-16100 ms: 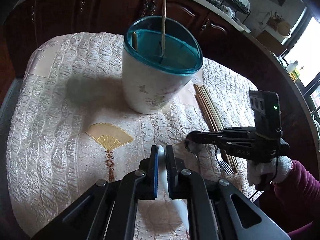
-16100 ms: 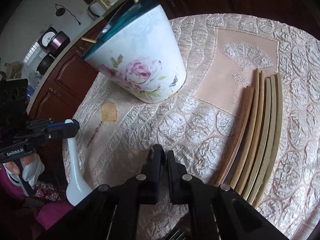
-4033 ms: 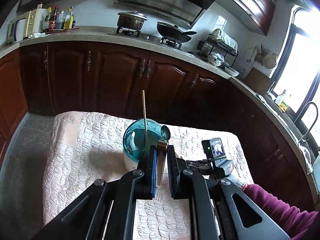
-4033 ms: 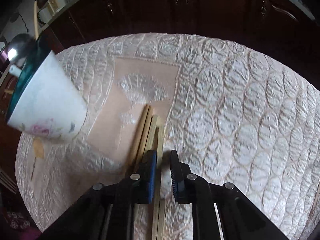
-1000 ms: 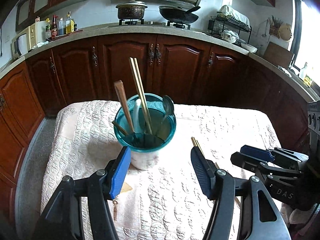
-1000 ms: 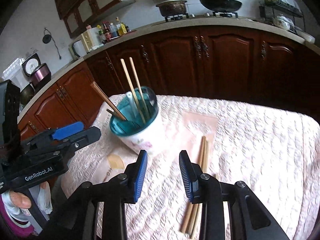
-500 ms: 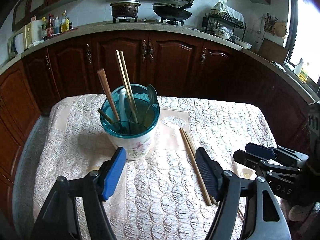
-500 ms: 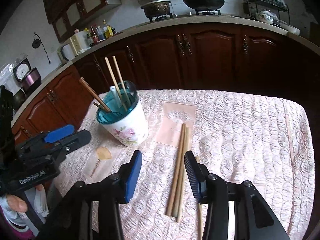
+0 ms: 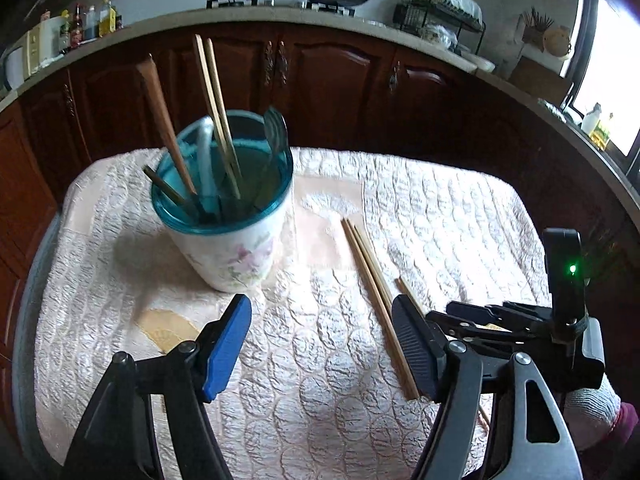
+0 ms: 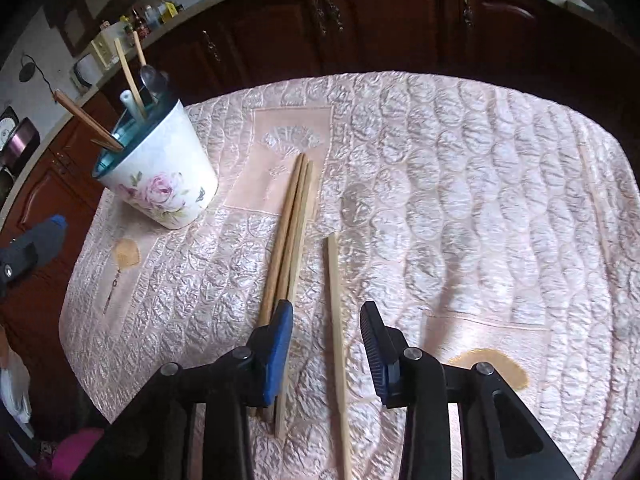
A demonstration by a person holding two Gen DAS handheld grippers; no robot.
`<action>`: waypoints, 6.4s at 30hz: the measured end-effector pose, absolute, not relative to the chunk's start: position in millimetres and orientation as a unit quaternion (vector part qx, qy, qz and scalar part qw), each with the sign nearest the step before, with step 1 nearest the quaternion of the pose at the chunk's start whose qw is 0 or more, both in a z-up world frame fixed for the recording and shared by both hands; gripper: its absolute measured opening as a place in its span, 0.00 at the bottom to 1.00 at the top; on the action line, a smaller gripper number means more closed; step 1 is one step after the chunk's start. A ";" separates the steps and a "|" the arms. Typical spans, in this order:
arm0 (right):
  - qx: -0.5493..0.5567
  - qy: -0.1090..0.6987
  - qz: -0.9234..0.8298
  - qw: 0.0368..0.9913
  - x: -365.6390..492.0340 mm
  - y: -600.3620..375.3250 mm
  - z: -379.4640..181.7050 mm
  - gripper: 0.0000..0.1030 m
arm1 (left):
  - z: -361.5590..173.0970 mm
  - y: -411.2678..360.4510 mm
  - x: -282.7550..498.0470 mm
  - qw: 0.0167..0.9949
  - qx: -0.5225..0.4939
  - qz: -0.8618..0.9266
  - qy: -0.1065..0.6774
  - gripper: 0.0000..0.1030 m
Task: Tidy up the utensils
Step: 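Move both tools to the remaining loose wooden chopsticks, then grasp one wooden chopstick with the left tool while the right tool grasps another, then lift both held chopsticks and lower them into the floral cup, then open both tools to release the chopsticks into the floral cup, then move both tools back down to the last two chopsticks on the cloth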
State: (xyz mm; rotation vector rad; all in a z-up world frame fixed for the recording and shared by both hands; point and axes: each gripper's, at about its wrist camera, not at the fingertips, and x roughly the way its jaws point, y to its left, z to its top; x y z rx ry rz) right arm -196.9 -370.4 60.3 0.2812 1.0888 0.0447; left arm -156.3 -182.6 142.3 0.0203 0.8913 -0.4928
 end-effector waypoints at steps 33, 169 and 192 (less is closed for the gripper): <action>0.180 0.536 0.023 0.825 -194.9 -412.9 44.0 0.17 | 41.4 -276.4 -95.2 0.814 0.020 -0.250 0.525 0.36; 0.147 0.428 0.068 0.889 -171.3 -373.5 189.1 0.46 | 265.8 -121.7 -155.4 0.914 -0.034 -0.269 0.303 0.66; 0.132 0.561 0.033 0.817 -162.3 -377.9 43.3 0.27 | 129.8 -146.3 -157.1 0.850 -0.015 -0.258 0.459 0.66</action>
